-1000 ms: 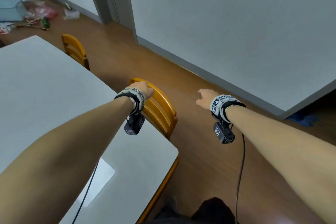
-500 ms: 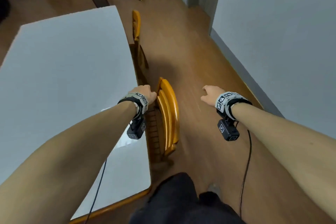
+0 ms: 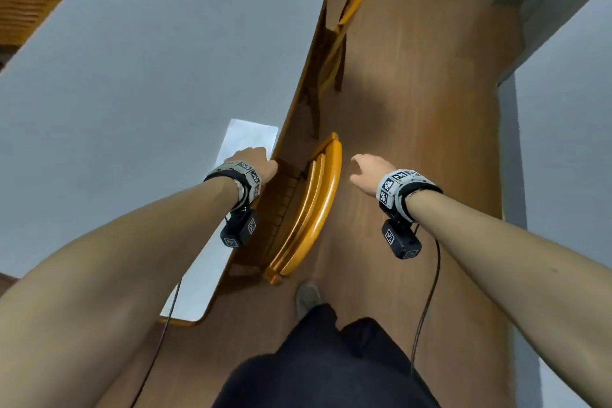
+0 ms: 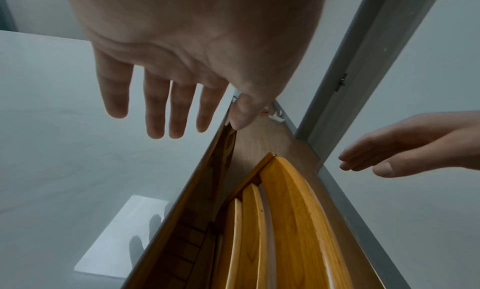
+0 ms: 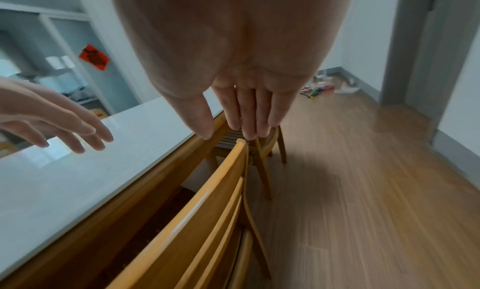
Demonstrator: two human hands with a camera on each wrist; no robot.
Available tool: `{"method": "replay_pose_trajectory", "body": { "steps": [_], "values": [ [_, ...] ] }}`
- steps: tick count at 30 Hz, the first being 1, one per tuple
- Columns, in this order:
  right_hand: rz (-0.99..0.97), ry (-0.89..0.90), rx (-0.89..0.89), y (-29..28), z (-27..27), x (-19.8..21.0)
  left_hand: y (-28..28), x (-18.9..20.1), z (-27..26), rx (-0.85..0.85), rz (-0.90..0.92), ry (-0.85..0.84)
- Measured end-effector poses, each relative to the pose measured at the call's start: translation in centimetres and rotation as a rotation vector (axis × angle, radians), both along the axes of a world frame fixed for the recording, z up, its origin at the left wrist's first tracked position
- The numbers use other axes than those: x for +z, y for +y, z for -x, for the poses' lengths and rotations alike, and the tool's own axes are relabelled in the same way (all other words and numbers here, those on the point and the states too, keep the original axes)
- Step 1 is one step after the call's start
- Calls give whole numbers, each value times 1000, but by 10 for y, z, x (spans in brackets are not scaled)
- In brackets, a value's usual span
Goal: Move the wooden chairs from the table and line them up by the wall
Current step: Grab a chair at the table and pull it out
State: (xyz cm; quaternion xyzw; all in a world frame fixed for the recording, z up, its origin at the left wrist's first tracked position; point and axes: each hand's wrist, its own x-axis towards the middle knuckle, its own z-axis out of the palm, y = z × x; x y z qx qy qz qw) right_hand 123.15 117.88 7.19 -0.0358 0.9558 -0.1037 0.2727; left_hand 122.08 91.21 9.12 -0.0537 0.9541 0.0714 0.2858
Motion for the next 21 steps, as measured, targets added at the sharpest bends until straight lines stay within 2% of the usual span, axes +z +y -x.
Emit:
{"method": "replay_pose_trajectory", "body": {
  "steps": [5, 11, 14, 17, 21],
  "values": [
    [19, 0, 168, -4, 32, -11, 2, -15, -8, 150, 39, -1],
    [111, 5, 371, -14, 62, -40, 31, -29, -38, 369, 51, 10],
    [128, 23, 557, -12, 68, -56, 59, -40, -66, 489, 14, -3],
    [25, 101, 792, -6, 70, -71, 93, -53, -94, 637, -9, -17],
    [-42, 166, 1006, -6, 76, -88, 129, -76, -122, 761, -50, -10]
  ]
}}
